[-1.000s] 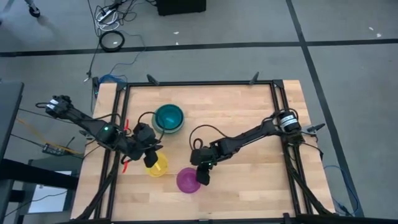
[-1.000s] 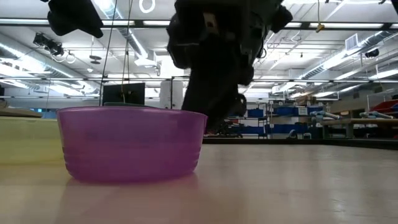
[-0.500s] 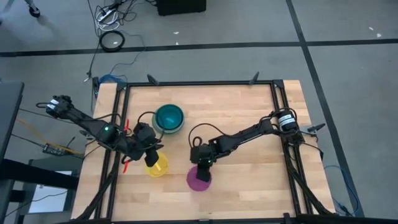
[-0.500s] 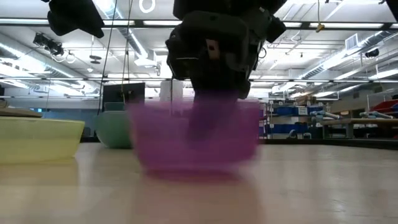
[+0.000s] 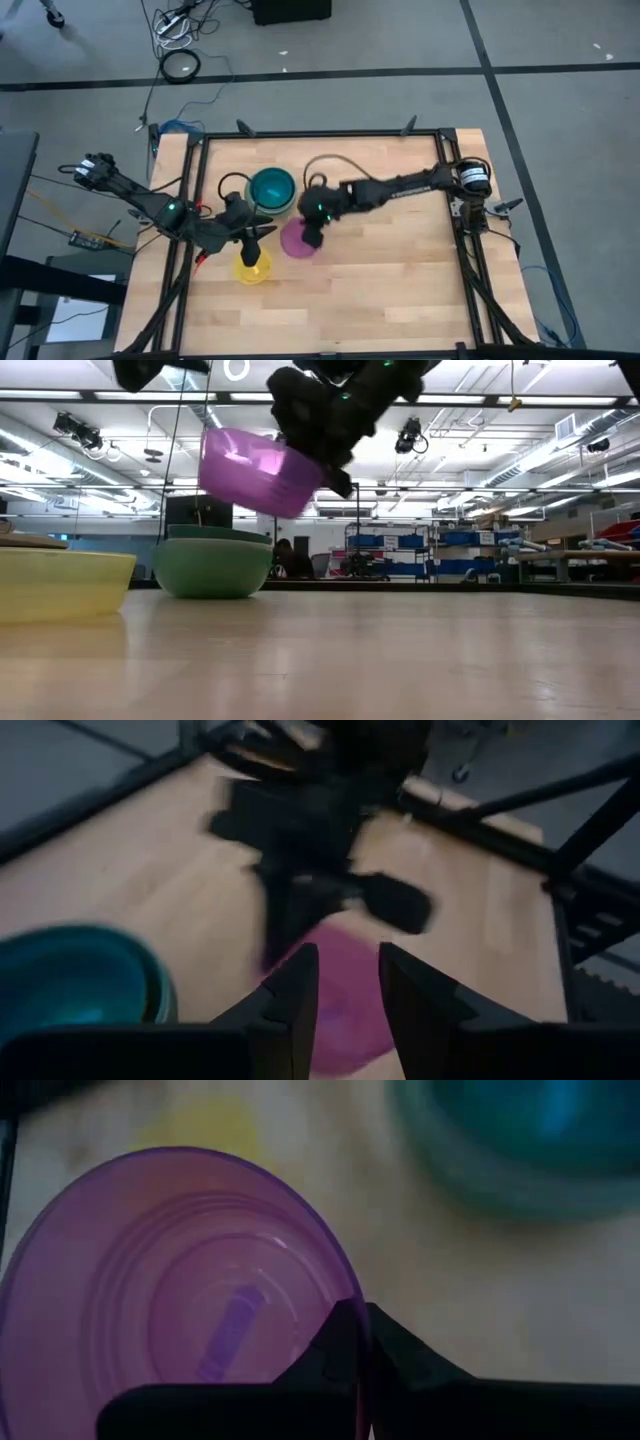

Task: Nest bowls inside each other
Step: Stack the purple bowl on top of the blue bowl

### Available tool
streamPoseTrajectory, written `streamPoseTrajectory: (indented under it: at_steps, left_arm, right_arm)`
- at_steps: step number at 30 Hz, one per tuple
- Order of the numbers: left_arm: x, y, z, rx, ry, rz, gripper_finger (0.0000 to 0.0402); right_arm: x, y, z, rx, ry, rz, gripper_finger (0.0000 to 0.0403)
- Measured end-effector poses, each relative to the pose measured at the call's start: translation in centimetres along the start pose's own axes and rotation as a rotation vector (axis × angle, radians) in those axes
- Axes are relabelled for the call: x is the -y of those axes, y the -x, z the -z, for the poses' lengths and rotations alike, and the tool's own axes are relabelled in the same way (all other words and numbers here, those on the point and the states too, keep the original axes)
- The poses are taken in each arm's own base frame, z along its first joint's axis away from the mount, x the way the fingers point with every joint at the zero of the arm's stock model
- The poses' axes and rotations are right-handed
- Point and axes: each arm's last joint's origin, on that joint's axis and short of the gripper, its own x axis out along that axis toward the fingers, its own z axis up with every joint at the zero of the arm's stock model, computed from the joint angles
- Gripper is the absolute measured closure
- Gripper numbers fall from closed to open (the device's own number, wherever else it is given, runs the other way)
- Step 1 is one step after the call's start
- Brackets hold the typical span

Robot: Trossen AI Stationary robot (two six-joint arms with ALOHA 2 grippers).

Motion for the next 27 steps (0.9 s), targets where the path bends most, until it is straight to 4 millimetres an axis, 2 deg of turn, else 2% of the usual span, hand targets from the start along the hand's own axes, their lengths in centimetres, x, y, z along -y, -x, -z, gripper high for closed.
streamPoseTrajectory:
  at_steps: [2, 7, 12, 22, 27]
  left_arm:
    - [0.2, 0.0, -0.3, 0.032, -0.011, 0.015, 0.0285]
    - [0.5, 0.2, -1.0, 0.091, -0.022, 0.042, 0.0285]
    - [0.5, 0.7, -1.9, 0.178, -0.025, 0.028, 0.0285]
    - [0.5, 1.9, -3.7, 0.325, -0.039, 0.032, 0.0285]
    - [0.3, 2.2, -3.9, 0.342, -0.050, 0.011, 0.0285]
  right_arm:
    - [0.9, 0.2, -1.7, 0.093, 0.002, -0.004, 0.0402]
    - [3.2, 0.9, -4.5, 0.267, 0.011, -0.005, 0.0403]
    - [5.7, 1.0, -6.2, 0.382, -0.010, 0.023, 0.0403]
    - [9.1, -2.3, -5.8, 0.397, -0.037, 0.072, 0.0403]
    - [10.7, -3.8, -5.1, 0.375, -0.058, 0.116, 0.0403]
